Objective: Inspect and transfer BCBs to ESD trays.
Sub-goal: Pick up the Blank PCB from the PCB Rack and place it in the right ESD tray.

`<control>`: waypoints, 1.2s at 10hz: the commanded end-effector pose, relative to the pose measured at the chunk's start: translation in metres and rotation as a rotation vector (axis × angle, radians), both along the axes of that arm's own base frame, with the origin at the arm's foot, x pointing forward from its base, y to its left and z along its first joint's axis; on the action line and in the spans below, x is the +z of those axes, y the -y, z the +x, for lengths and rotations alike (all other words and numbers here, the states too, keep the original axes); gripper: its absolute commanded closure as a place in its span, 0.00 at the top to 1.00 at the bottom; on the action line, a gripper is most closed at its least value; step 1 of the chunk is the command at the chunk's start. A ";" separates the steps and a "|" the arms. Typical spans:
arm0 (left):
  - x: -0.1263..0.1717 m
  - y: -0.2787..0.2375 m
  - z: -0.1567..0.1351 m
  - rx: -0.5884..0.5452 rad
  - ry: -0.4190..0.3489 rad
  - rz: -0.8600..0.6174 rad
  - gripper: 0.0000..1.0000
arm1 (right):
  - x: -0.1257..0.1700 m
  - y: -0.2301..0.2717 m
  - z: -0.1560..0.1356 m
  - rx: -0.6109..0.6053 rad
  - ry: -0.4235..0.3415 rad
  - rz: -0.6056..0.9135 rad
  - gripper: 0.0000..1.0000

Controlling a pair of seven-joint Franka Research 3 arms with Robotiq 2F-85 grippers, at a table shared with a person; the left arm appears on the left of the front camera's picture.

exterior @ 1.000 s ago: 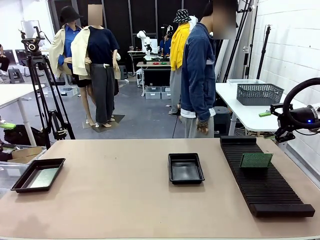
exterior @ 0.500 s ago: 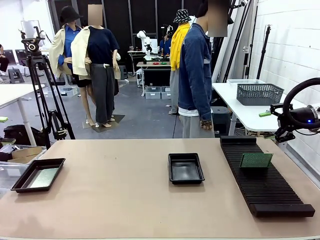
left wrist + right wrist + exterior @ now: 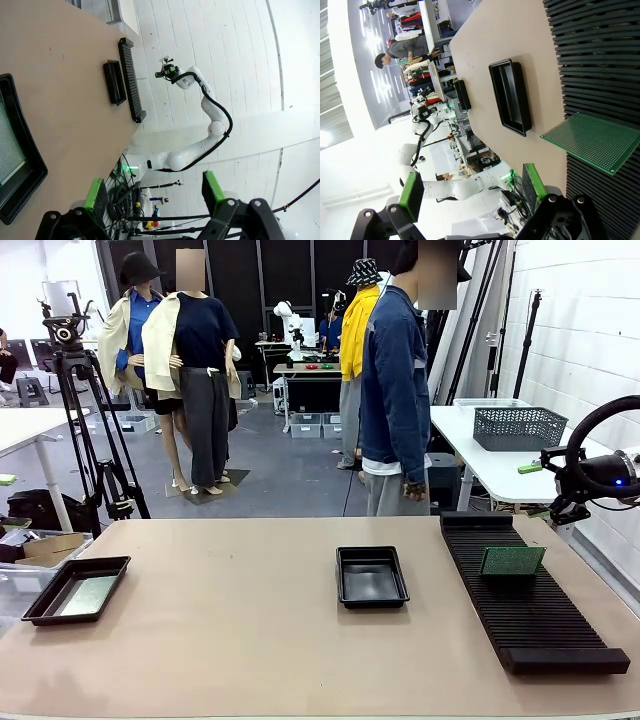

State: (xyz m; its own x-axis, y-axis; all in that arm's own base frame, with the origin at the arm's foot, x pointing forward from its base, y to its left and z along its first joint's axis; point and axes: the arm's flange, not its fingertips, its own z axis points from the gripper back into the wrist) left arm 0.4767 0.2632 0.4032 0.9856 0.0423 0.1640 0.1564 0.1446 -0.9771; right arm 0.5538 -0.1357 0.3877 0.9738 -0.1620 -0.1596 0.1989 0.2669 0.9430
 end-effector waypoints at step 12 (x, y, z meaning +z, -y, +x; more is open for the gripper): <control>0.000 0.000 -0.002 -0.001 -0.003 0.005 1.00 | 0.060 -0.072 0.033 1.162 0.502 -0.683 1.00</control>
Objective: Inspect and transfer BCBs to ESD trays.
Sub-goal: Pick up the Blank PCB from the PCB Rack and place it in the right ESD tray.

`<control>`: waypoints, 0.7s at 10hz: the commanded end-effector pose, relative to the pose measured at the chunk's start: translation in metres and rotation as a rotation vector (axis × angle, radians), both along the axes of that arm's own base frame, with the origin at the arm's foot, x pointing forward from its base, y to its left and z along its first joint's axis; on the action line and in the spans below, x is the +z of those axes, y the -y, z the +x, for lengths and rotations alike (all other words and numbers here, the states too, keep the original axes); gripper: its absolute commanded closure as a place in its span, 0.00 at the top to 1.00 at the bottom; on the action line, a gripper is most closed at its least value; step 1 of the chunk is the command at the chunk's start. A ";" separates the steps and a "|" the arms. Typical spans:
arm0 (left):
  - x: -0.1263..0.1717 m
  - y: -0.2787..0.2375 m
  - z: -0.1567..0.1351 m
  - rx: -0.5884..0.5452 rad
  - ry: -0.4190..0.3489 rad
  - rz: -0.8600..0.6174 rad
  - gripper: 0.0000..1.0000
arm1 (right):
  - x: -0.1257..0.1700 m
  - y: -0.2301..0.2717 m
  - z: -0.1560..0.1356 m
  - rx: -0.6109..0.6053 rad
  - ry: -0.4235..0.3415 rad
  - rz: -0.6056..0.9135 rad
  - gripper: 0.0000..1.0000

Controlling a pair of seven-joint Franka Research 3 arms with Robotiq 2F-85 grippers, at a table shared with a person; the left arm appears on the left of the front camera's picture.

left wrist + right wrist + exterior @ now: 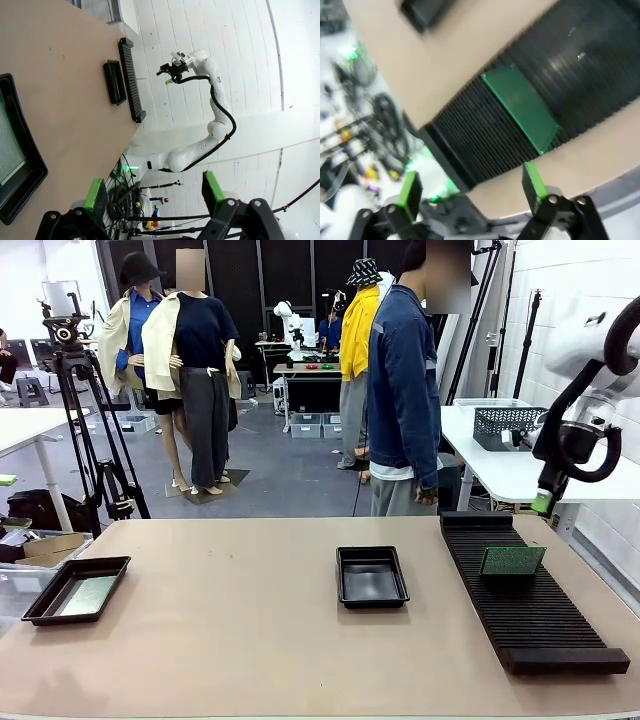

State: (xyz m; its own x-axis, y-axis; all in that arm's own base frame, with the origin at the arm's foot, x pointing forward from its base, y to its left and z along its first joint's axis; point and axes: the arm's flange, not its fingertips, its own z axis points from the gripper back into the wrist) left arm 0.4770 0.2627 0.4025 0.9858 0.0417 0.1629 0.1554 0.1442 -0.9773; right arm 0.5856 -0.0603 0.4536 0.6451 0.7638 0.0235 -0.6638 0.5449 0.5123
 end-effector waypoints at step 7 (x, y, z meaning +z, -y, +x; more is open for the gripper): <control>0.001 0.000 -0.002 0.000 -0.002 0.005 1.00 | -0.011 0.006 -0.030 0.426 0.255 -0.020 1.00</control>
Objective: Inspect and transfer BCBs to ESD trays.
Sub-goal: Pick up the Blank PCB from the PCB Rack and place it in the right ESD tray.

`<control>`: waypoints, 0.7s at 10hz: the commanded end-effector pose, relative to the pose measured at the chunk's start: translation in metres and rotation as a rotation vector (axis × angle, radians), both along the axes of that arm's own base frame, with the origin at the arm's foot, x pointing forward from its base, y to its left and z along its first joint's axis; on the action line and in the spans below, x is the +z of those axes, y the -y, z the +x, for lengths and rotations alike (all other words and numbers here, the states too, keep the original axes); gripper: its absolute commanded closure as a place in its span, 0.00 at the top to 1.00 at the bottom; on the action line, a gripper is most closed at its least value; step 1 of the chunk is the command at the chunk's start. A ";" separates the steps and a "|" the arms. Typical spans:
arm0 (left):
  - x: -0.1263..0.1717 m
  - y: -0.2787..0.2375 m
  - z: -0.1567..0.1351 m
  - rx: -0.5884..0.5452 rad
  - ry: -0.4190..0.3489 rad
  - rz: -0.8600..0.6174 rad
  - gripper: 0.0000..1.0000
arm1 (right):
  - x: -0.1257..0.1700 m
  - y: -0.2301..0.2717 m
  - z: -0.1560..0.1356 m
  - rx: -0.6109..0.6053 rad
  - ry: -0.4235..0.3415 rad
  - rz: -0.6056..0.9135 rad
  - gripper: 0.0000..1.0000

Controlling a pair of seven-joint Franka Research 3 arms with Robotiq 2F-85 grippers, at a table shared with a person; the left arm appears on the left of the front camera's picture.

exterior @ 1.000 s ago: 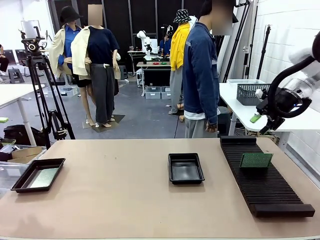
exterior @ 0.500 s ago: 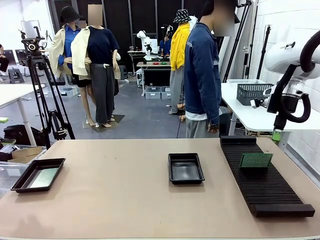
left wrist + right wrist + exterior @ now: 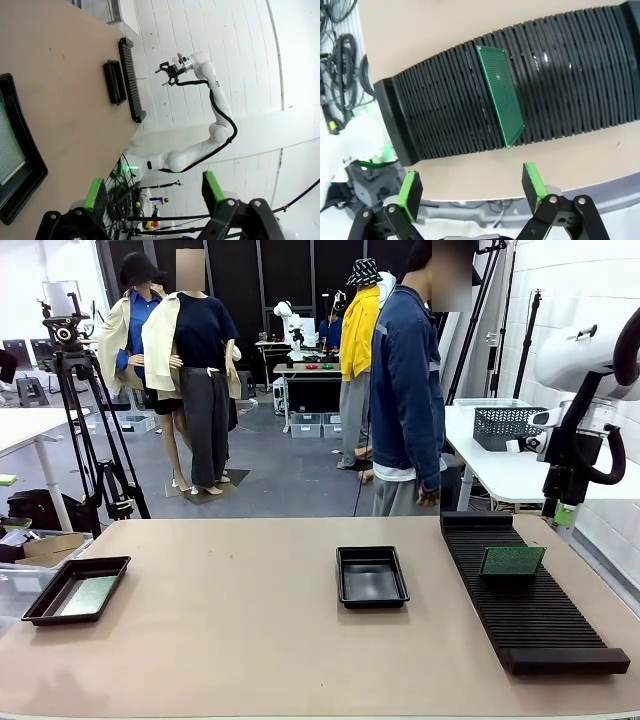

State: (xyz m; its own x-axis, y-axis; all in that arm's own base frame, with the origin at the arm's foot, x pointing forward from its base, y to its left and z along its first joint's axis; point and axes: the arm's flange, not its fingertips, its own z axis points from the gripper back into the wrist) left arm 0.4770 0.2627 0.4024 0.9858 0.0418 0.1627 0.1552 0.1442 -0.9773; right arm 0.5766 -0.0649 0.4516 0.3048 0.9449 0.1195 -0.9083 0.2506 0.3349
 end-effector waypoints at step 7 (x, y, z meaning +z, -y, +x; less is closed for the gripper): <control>0.001 0.000 -0.002 0.000 -0.002 0.005 1.00 | -0.015 -0.014 -0.036 0.190 0.264 -0.036 1.00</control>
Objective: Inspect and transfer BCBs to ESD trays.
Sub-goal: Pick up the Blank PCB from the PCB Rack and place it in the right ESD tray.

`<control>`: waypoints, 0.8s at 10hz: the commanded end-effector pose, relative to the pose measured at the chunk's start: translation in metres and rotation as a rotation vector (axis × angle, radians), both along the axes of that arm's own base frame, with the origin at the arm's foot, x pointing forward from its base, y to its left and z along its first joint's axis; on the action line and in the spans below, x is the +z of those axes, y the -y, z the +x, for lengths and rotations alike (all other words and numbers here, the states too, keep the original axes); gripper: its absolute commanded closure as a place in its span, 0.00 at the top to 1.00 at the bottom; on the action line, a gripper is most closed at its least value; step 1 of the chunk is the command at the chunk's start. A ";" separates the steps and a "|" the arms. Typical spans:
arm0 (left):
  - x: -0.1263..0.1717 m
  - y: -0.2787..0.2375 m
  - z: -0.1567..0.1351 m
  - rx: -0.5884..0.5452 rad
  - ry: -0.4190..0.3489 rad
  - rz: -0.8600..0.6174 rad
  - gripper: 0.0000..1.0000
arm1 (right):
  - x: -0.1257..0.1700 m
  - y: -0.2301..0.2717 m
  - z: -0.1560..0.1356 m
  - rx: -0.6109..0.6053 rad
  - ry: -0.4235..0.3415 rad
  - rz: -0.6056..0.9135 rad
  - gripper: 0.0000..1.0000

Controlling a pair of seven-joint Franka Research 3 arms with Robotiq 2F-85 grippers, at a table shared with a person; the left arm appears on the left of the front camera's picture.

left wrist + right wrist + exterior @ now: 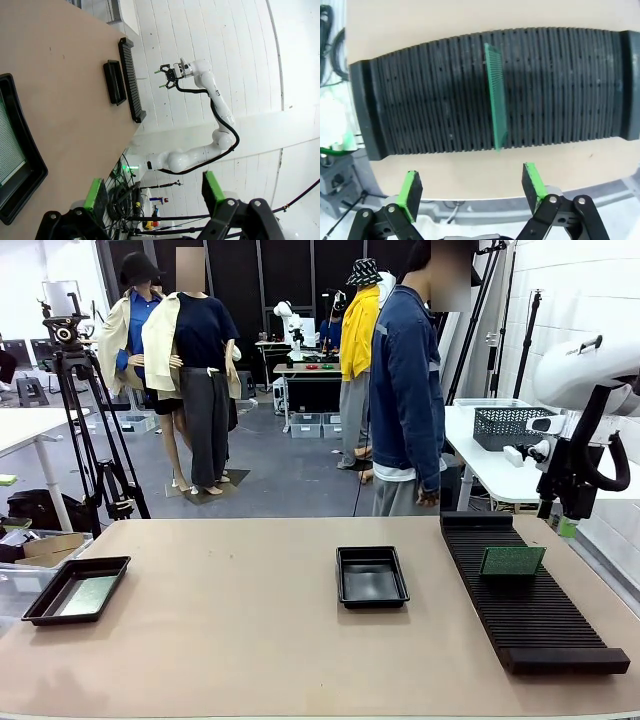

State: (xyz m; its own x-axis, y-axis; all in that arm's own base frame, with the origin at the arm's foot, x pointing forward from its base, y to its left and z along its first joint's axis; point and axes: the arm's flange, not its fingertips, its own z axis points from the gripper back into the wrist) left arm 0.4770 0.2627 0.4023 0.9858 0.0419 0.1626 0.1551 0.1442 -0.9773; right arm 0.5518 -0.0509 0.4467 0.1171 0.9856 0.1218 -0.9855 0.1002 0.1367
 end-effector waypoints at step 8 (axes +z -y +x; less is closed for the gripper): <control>0.001 0.000 -0.002 0.000 -0.002 0.005 1.00 | -0.056 -0.015 -0.024 0.041 0.263 0.078 1.00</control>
State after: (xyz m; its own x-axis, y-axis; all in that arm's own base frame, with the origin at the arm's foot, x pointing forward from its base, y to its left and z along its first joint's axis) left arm 0.4770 0.2628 0.4023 0.9858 0.0419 0.1627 0.1551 0.1442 -0.9773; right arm 0.5316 -0.0338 0.3950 0.0631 0.9773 0.2021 -0.9926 0.0826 -0.0895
